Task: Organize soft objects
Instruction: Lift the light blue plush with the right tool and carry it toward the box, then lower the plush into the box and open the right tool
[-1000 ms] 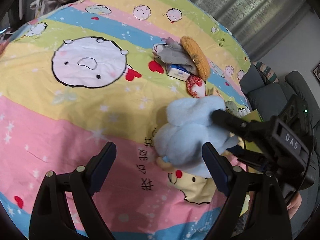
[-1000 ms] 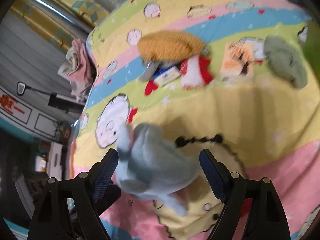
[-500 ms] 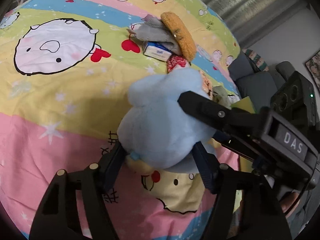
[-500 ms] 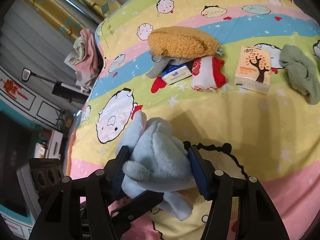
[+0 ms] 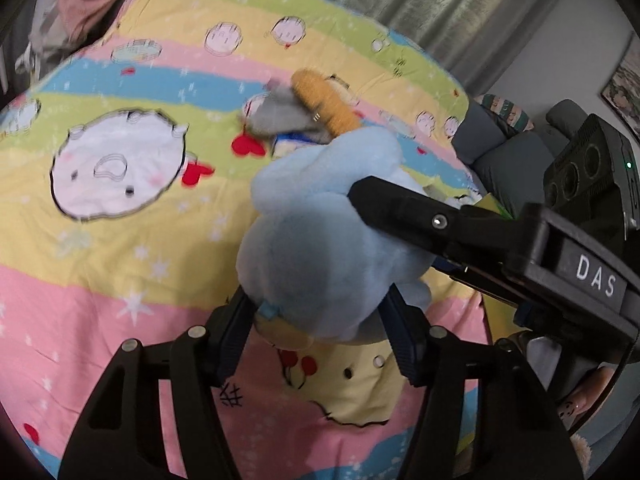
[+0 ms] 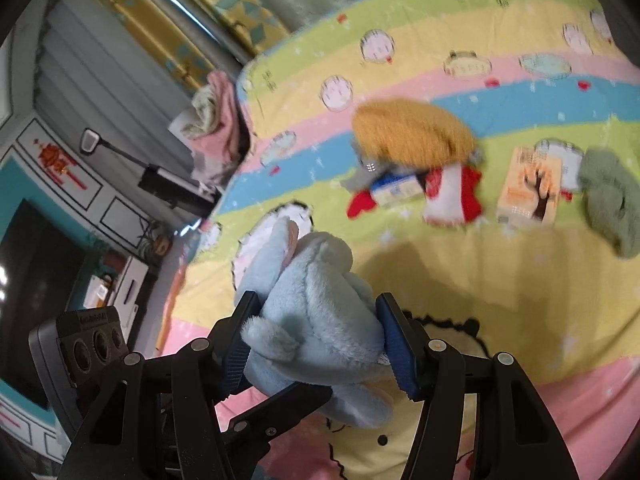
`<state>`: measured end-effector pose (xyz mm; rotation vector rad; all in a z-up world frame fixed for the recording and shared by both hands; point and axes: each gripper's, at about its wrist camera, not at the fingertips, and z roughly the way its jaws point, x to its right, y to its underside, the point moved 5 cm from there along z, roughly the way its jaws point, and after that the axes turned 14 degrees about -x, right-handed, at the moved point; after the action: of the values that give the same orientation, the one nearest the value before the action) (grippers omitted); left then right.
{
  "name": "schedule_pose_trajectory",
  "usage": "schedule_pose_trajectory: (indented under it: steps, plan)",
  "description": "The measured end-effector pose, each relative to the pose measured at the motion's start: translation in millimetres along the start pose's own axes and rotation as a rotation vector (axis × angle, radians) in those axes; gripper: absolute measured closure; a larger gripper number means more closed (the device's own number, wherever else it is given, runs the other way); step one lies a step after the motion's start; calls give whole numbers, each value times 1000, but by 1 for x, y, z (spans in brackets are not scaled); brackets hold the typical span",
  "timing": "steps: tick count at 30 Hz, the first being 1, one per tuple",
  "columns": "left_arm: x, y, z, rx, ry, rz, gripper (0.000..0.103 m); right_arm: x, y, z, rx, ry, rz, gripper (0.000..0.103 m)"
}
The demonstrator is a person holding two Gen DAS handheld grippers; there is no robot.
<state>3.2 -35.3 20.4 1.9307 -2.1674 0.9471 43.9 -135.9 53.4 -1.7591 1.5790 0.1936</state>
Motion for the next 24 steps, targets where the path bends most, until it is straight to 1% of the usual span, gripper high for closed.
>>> schedule_pose_trajectory:
  steps: [4, 8, 12, 15, 18, 21, 24]
  plan:
    - [22, -11, -13, 59, -18, 55, 42, -1, -5, -33, 94, 0, -11, 41]
    - [54, -22, -24, 106, -18, 140, 42, 7, -5, -75, 206, 14, 7, 41]
    - [95, -30, -28, 144, 11, 238, 42, 24, -3, -119, 324, 59, 52, 41]
    - [122, -36, -22, 137, 42, 296, 42, 41, 2, -147, 394, 93, 93, 41]
    - [154, -41, -12, 132, 69, 367, 42, 65, 10, -177, 471, 125, 158, 41]
    - [192, -46, 2, 110, 95, 445, 42, 90, 21, -205, 540, 152, 219, 41]
    - [223, -46, 16, 91, 118, 512, 42, 117, 32, -227, 600, 151, 288, 41]
